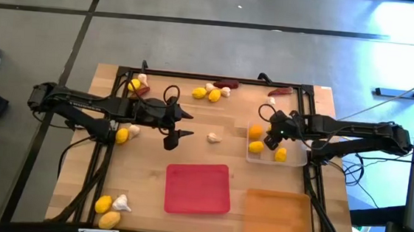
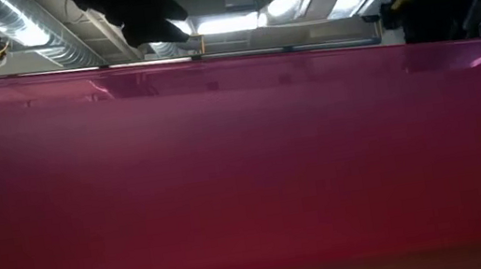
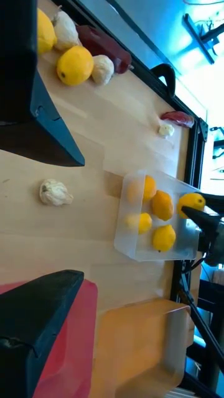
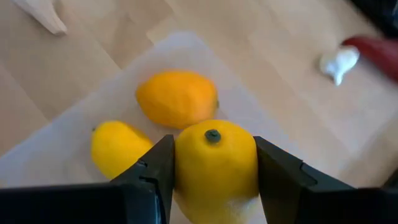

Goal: Sort produce into baskets
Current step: Put the yellow lemon into the transparent bin

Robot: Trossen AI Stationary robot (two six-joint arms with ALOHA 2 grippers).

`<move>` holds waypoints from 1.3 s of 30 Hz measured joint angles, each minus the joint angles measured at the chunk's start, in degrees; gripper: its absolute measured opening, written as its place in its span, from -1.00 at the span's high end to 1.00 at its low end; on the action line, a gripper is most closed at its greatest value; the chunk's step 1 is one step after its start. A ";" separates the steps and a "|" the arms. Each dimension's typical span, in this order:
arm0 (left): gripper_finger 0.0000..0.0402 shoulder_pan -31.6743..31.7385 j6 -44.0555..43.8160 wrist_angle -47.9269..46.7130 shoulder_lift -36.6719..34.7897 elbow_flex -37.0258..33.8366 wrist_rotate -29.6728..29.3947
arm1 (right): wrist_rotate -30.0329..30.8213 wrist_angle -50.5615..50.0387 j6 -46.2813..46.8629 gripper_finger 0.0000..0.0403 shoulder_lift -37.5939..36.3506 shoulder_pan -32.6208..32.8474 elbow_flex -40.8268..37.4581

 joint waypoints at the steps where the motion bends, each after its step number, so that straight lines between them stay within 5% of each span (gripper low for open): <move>1: -0.41 -0.10 -0.02 0.02 0.00 0.00 0.00 | -0.09 -0.01 0.52 0.19 0.01 0.00 -0.76; 39: -0.41 -0.06 1.47 3.10 0.13 0.00 0.02 | -7.08 5.40 0.18 0.19 10.06 -4.90 -6.86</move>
